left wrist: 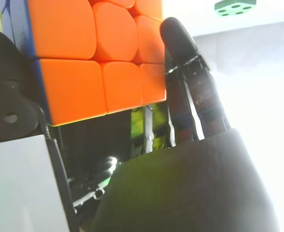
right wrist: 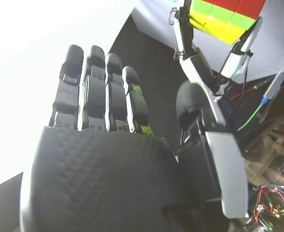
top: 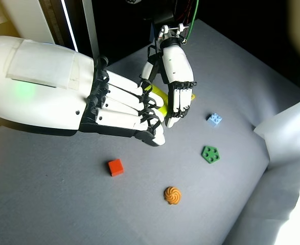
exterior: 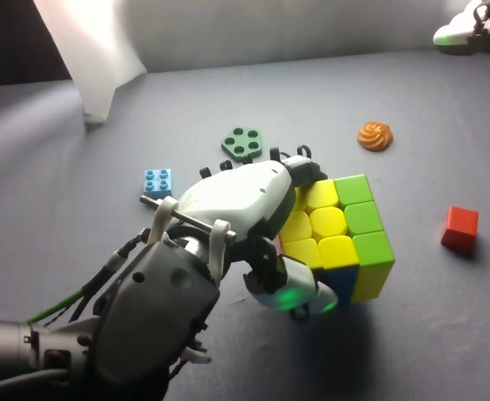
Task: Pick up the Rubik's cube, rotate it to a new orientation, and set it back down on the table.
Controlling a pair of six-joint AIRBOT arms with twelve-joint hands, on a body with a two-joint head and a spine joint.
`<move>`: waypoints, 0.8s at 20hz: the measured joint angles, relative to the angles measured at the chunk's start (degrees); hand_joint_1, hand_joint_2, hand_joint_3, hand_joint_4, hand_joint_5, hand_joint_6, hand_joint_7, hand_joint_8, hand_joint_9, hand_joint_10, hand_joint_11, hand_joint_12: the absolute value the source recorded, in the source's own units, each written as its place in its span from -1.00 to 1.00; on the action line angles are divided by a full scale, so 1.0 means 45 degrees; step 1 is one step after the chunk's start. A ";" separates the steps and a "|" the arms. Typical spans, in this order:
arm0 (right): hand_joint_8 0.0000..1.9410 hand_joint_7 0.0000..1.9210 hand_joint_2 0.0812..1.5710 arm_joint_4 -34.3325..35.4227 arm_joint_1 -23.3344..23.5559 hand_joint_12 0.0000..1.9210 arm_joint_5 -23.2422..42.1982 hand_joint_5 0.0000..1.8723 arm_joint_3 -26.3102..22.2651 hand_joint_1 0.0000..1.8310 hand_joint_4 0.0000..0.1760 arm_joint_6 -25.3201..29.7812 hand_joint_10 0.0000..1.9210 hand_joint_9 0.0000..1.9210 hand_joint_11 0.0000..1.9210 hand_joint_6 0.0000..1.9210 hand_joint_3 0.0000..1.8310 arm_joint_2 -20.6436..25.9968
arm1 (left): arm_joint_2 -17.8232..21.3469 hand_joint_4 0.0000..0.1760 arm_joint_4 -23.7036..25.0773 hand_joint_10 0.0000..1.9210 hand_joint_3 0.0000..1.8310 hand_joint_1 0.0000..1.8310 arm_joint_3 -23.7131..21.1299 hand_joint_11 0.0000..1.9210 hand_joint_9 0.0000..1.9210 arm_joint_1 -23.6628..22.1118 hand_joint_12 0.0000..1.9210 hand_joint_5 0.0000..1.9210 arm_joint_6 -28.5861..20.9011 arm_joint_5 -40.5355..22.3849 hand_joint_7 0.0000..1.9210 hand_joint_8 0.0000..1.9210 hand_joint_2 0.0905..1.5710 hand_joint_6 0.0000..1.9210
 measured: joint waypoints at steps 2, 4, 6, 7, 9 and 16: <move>-1.00 -0.81 0.75 -0.0005 0.0000 -0.51 -0.0005 -0.86 0.0000 -0.99 -1.00 0.0000 -1.00 -0.82 -1.00 -1.00 -1.00 0.0000 | 0.0000 -1.00 0.0015 -0.98 -1.00 -0.15 0.0000 -0.84 -0.47 0.0000 -0.14 -0.44 -0.0039 -0.0053 -0.47 -1.00 0.36 -1.00; -1.00 -0.85 0.67 -0.0010 0.0000 -0.58 0.0000 -0.87 0.0000 -0.98 -1.00 0.0000 -1.00 -0.85 -1.00 -1.00 -1.00 0.0000 | 0.0000 -1.00 0.0228 -1.00 -1.00 -0.44 -0.0005 -0.99 -0.76 -0.0005 -0.33 -0.76 -0.0121 -0.0058 -0.79 -1.00 0.34 -1.00; -1.00 -0.86 0.60 -0.0015 0.0000 -0.64 -0.0010 -0.86 0.0000 -0.97 -1.00 0.0000 -1.00 -0.87 -1.00 -1.00 -1.00 0.0000 | 0.0000 -1.00 0.0146 -1.00 -1.00 -0.62 -0.0005 -1.00 -0.90 0.0000 -0.67 -0.88 -0.0136 -0.0039 -0.91 -1.00 0.26 -1.00; -1.00 -0.88 0.58 -0.0034 0.0000 -0.71 -0.0010 -0.89 0.0000 -0.97 -1.00 -0.0005 -1.00 -0.90 -1.00 -1.00 -1.00 0.0000 | 0.0000 -1.00 0.0170 -1.00 -1.00 -0.65 -0.0005 -1.00 -0.91 -0.0005 -0.77 -0.88 -0.0151 -0.0087 -0.90 -1.00 0.18 -0.99; -1.00 -0.88 0.53 -0.0029 0.0000 -0.68 0.0000 -0.89 0.0000 -0.91 -1.00 0.0000 -1.00 -0.89 -1.00 -1.00 -1.00 0.0000 | 0.0000 -1.00 0.0160 -1.00 -1.00 -0.71 -0.0029 -1.00 -0.94 0.0000 -0.80 -0.90 -0.0146 -0.0097 -0.94 -1.00 0.07 -1.00; -1.00 -1.00 0.39 -0.0029 -0.0092 -0.99 0.0170 -0.98 -0.0010 -0.99 -1.00 -0.0015 -1.00 -1.00 -1.00 -1.00 -1.00 0.0000 | 0.0291 -1.00 0.0491 -1.00 -1.00 -0.74 -0.0321 -0.97 -1.00 -0.0155 -0.98 -0.98 -0.0141 -0.0058 -1.00 -1.00 -0.17 -1.00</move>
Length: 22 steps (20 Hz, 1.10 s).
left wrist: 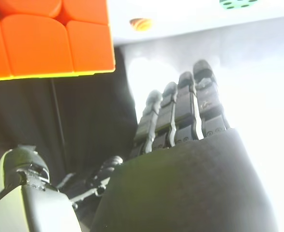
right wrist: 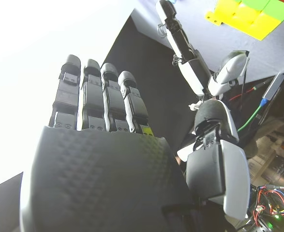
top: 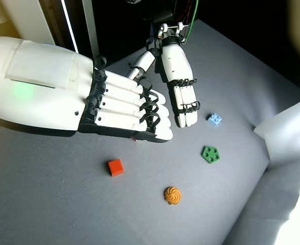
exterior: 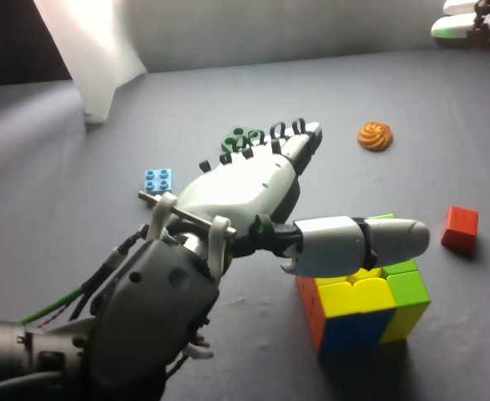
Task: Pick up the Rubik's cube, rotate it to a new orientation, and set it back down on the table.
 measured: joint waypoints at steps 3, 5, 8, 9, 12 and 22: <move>-1.00 -1.00 0.33 -0.0019 -0.0214 -1.00 0.0097 -1.00 -0.0019 -1.00 -1.00 -0.0005 -1.00 -1.00 -1.00 -1.00 -1.00 0.0000 | 0.0457 -1.00 0.0253 -1.00 -1.00 -0.76 -0.0228 -0.94 -1.00 -0.0321 -0.96 -1.00 0.0000 0.0476 -1.00 -1.00 -0.22 -1.00; -1.00 -1.00 0.31 -0.0408 -0.0311 -1.00 0.0107 -1.00 -0.0117 -1.00 -1.00 -0.0024 -1.00 -1.00 -1.00 -1.00 -1.00 0.0000 | 0.0933 -1.00 0.0325 -1.00 -1.00 -0.78 -0.0549 -0.93 -1.00 -0.0510 -0.96 -1.00 0.0146 0.0826 -1.00 -1.00 -0.25 -1.00; -1.00 -1.00 0.26 -0.0301 -0.0311 -1.00 0.0136 -1.00 -0.0214 -1.00 -1.00 -0.0024 -1.00 -1.00 -1.00 -1.00 -1.00 0.0000 | 0.1768 -1.00 0.0340 -1.00 -1.00 -0.80 -0.0986 -0.96 -1.00 -0.0787 -0.97 -1.00 0.0272 0.1501 -1.00 -1.00 -0.24 -1.00; -1.00 -1.00 0.25 -0.0321 -0.0311 -1.00 0.0131 -1.00 -0.0243 -1.00 -1.00 -0.0029 -1.00 -1.00 -1.00 -1.00 -1.00 0.0000 | 0.2103 -1.00 0.0379 -1.00 -1.00 -0.76 -0.1088 -0.97 -1.00 -0.0981 -0.97 -1.00 0.0330 0.1821 -1.00 -1.00 -0.23 -1.00; -1.00 -1.00 0.26 -0.0335 -0.0311 -1.00 0.0160 -1.00 -0.0291 -1.00 -1.00 -0.0029 -1.00 -1.00 -1.00 -1.00 -1.00 0.0000 | 0.3245 -1.00 0.0811 -1.00 -1.00 -0.68 -0.1219 -0.96 -1.00 -0.2103 -0.96 -1.00 0.1171 0.3580 -1.00 -1.00 -0.23 -1.00; -1.00 -1.00 0.29 -0.0340 -0.0311 -1.00 0.0155 -1.00 -0.0330 -1.00 -1.00 -0.0024 -1.00 -1.00 -1.00 -1.00 -1.00 0.0000 | 0.4396 -1.00 -0.0068 -1.00 -0.98 -0.70 -0.1350 -0.91 -0.99 -0.3580 -0.93 -0.93 0.2365 0.5372 -1.00 -1.00 -0.14 -0.98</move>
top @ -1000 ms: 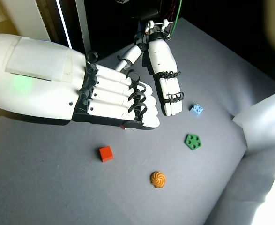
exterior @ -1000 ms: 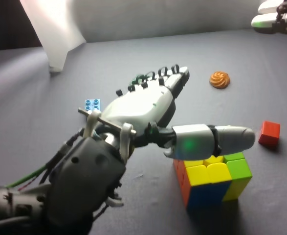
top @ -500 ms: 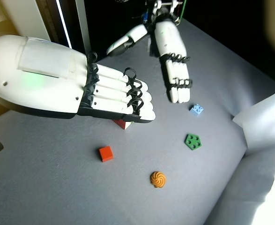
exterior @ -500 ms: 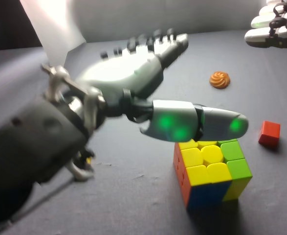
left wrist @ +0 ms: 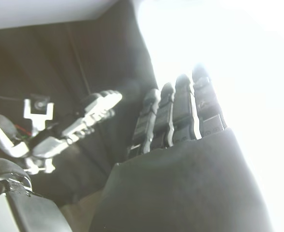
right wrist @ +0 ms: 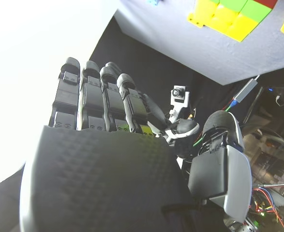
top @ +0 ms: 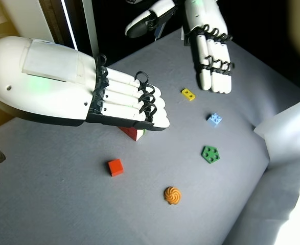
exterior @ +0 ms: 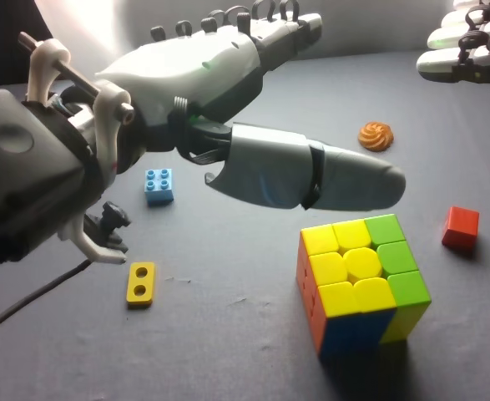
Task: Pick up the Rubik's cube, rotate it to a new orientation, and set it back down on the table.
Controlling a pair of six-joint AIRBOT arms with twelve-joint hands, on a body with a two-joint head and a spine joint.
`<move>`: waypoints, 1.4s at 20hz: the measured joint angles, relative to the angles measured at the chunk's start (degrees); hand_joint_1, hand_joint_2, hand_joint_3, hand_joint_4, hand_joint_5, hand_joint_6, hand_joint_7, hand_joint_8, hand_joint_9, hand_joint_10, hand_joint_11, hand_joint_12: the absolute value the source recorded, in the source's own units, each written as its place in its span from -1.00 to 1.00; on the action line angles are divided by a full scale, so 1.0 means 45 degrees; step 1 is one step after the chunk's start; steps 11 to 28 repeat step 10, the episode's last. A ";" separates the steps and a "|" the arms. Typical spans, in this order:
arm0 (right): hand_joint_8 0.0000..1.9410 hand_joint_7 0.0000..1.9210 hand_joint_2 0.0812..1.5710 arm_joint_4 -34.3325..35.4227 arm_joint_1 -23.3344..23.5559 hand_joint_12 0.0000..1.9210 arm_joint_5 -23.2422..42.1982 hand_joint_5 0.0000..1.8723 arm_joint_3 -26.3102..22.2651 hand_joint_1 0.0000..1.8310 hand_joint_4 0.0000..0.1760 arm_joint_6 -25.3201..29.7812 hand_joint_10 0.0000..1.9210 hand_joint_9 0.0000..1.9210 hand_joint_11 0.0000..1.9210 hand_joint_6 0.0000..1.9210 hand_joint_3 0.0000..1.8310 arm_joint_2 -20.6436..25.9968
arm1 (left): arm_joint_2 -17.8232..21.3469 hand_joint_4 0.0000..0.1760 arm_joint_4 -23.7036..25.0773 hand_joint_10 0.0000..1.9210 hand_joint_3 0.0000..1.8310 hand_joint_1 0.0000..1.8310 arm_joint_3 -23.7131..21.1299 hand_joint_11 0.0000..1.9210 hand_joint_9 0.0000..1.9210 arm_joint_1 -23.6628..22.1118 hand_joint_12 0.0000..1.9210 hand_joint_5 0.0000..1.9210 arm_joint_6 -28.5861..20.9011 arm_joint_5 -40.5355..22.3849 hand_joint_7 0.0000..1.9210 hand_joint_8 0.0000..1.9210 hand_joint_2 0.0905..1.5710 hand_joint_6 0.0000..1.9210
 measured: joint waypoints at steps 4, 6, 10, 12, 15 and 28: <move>-1.00 -1.00 0.28 -0.0005 0.0000 -1.00 0.0005 -1.00 -0.0005 -1.00 -1.00 -0.0005 -1.00 -1.00 -1.00 -1.00 -1.00 0.0000 | 0.0049 -1.00 -0.0214 -1.00 -1.00 -0.66 0.0073 -0.87 -0.91 -0.0612 -0.87 -0.88 0.0321 0.0316 -0.94 -1.00 -0.13 -1.00; -1.00 -1.00 0.28 -0.0005 0.0000 -1.00 0.0005 -1.00 -0.0010 -1.00 -1.00 -0.0005 -1.00 -1.00 -1.00 -1.00 -1.00 0.0000 | 0.0121 -1.00 -0.0282 -1.00 -1.00 -0.68 0.0136 -0.89 -0.93 -0.0670 -0.87 -0.90 0.0316 0.0559 -0.94 -1.00 -0.13 -1.00; -1.00 -1.00 0.29 -0.0024 0.0000 -1.00 0.0005 -1.00 -0.0039 -1.00 -1.00 -0.0010 -1.00 -1.00 -1.00 -1.00 -1.00 0.0000 | 0.0520 -1.00 -0.0243 -1.00 -1.00 -0.67 0.0131 -0.97 -0.90 -0.0782 -0.74 -0.84 0.0316 0.0996 -0.89 -1.00 -0.16 -0.99; -1.00 -1.00 0.29 -0.0024 0.0000 -1.00 0.0005 -1.00 -0.0039 -1.00 -1.00 -0.0010 -1.00 -1.00 -1.00 -1.00 -1.00 0.0000 | 0.0520 -1.00 -0.0243 -1.00 -1.00 -0.67 0.0131 -0.97 -0.90 -0.0782 -0.74 -0.84 0.0316 0.0996 -0.89 -1.00 -0.16 -0.99; -1.00 -1.00 0.29 -0.0024 0.0000 -1.00 0.0005 -1.00 -0.0039 -1.00 -1.00 -0.0010 -1.00 -1.00 -1.00 -1.00 -1.00 0.0000 | 0.0520 -1.00 -0.0243 -1.00 -1.00 -0.67 0.0131 -0.97 -0.90 -0.0782 -0.74 -0.84 0.0316 0.0996 -0.89 -1.00 -0.16 -0.99; -1.00 -1.00 0.29 -0.0024 0.0000 -1.00 0.0005 -1.00 -0.0039 -1.00 -1.00 -0.0010 -1.00 -1.00 -1.00 -1.00 -1.00 0.0000 | 0.0520 -1.00 -0.0243 -1.00 -1.00 -0.67 0.0131 -0.97 -0.90 -0.0782 -0.74 -0.84 0.0316 0.0996 -0.89 -1.00 -0.16 -0.99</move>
